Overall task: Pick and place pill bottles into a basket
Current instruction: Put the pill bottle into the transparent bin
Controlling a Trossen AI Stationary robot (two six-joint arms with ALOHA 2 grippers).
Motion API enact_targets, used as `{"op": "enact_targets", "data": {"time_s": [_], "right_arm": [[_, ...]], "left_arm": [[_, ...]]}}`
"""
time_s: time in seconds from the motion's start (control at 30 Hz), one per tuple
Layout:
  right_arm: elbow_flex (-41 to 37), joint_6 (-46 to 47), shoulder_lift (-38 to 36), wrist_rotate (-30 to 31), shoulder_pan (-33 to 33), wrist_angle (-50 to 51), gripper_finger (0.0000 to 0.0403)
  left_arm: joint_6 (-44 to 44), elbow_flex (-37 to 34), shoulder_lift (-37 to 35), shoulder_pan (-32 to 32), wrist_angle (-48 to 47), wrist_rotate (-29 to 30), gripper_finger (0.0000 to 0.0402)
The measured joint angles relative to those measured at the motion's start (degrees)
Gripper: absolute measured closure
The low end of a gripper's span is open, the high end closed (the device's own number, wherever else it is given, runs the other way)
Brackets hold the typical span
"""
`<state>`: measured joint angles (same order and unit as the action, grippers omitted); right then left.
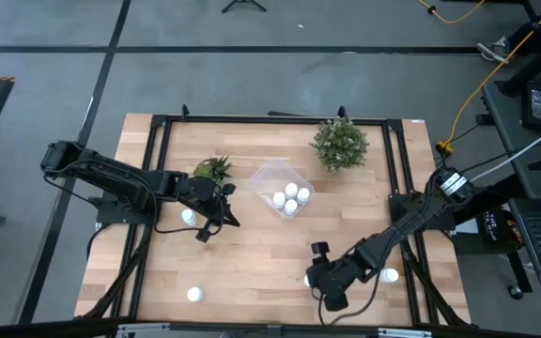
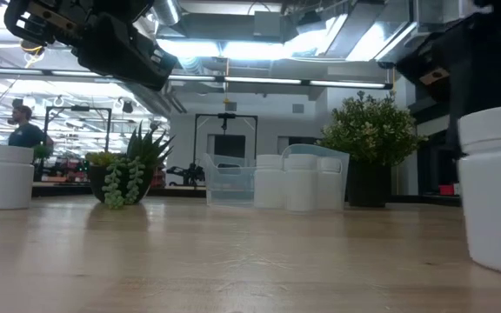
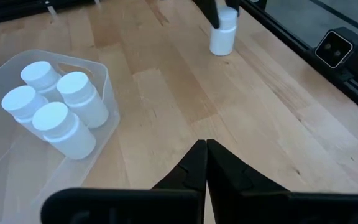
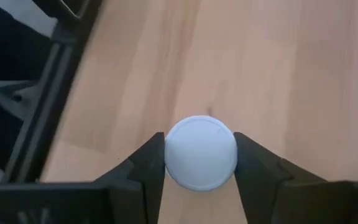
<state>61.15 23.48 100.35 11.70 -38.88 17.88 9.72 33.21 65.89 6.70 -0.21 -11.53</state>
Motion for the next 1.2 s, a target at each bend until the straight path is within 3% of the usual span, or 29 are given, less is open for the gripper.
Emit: {"op": "enact_targets", "data": {"time_s": [0.57, 1.0, 1.2], "right_arm": [[0.0, -19.3, -20.0, -1.0, 9.8, 8.9, 0.0253], [0.0, -30.0, -21.5, -12.5, 24.0, 10.3, 0.0253], [0.0, -35.7, -21.0, -18.3, 31.4, 8.4, 0.0253]], "left_arm": [[0.0, 0.0, 0.0, -0.1, 0.0, 0.1, 0.04], [0.0, 0.0, 0.0, 0.0, 1.9, 0.6, 0.0395], [0.0, 0.0, 0.0, -0.1, 3.1, 7.7, 0.0399]]}}
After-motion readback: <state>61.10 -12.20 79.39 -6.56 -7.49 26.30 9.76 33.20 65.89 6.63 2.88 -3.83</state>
